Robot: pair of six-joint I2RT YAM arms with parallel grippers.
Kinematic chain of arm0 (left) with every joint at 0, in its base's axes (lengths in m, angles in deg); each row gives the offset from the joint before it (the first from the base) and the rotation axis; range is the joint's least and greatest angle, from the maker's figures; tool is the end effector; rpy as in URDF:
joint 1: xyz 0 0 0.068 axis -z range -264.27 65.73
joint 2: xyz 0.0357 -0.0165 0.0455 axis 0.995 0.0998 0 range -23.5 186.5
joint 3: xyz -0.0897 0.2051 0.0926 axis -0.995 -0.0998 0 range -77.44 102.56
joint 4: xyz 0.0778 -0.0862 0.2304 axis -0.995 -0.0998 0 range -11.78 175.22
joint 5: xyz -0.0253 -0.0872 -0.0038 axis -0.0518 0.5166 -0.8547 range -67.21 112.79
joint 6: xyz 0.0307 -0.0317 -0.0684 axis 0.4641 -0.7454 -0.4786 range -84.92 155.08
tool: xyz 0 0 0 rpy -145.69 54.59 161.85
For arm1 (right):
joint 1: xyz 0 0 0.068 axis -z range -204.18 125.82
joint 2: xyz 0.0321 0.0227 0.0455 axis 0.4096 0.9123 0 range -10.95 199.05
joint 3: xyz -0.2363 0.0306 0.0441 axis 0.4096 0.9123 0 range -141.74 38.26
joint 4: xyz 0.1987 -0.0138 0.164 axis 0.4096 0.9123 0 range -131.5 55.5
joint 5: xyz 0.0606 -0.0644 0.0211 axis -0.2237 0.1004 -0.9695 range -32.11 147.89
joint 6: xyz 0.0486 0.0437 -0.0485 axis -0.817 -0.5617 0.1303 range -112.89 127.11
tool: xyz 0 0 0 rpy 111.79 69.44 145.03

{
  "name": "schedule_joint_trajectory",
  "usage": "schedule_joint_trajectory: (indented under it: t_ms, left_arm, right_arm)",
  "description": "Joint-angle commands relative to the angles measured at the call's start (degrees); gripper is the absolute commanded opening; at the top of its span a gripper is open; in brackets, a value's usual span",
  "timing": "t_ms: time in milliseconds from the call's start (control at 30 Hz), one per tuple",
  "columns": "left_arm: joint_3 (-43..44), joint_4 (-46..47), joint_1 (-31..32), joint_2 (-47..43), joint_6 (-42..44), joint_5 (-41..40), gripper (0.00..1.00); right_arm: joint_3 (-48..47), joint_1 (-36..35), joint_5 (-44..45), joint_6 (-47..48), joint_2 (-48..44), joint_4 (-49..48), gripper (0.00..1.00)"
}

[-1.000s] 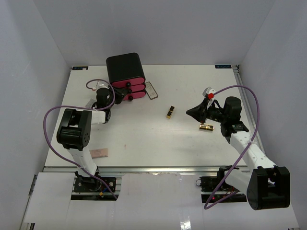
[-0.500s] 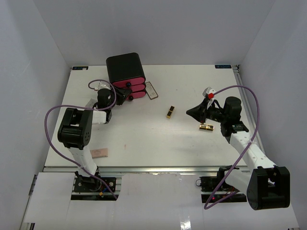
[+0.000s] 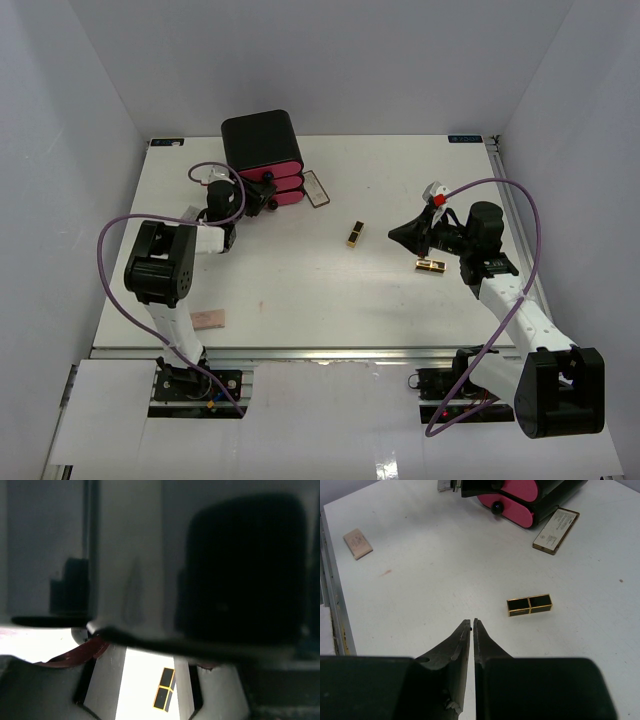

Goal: Organize the makeup

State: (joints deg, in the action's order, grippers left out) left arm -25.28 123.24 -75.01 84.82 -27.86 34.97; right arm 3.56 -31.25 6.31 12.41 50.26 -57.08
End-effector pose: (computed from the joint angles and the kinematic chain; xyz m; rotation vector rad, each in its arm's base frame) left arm 0.4053 -0.0811 0.1225 -0.7716 1.8704 -1.0353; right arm 0.2577 0.0875 0.2406 -0.8227 1.5519 0.8091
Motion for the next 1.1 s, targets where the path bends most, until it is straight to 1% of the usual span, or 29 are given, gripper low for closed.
schedule_joint_trajectory:
  t_ms: [0,100,167,267,367,633,733,867,1000,1067]
  left_arm:
    - [1.6,-2.0,0.1,-0.1,1.1,-2.5,0.47]
    - [1.0,-1.6,0.2,-0.2,1.1,-2.7,0.42]
    - [-0.2,-0.4,0.1,-0.8,0.9,-2.4,0.35]
    - [-2.6,1.5,0.1,-1.8,0.5,-1.4,0.29]
    - [-5.3,3.4,0.4,-3.4,0.3,-0.4,0.26]
    - [-16.3,9.0,1.6,-10.1,-0.8,1.8,0.26]
    - [-19.1,9.9,2.3,-12.0,-0.8,1.8,0.29]
    - [-19.6,9.4,2.5,-12.5,-0.7,2.0,0.37]
    - [-18.9,8.4,2.6,-12.6,-0.2,2.6,0.47]
    - [-18.3,6.6,2.6,-13.3,0.9,2.6,0.54]
  right_arm:
    - [-0.1,0.6,-1.3,0.1,-1.0,-1.8,0.13]
    - [-0.1,0.5,-1.3,0.1,-0.9,-1.8,0.13]
    - [-0.1,0.6,-1.3,0.1,-1.0,-1.8,0.13]
    - [-0.1,0.6,-1.3,0.1,-0.9,-1.8,0.13]
    - [-0.1,0.6,-1.2,0.1,-0.9,-1.8,0.13]
    - [0.0,0.7,-1.2,0.2,-0.9,-1.9,0.13]
    - [0.0,0.7,-1.2,0.3,-0.9,-1.8,0.13]
    - [0.0,0.7,-1.2,0.6,-0.8,-1.7,0.13]
    - [0.0,0.7,-1.2,1.1,-0.8,-1.5,0.13]
    - [-0.1,0.8,-1.2,2.1,-0.8,-0.9,0.13]
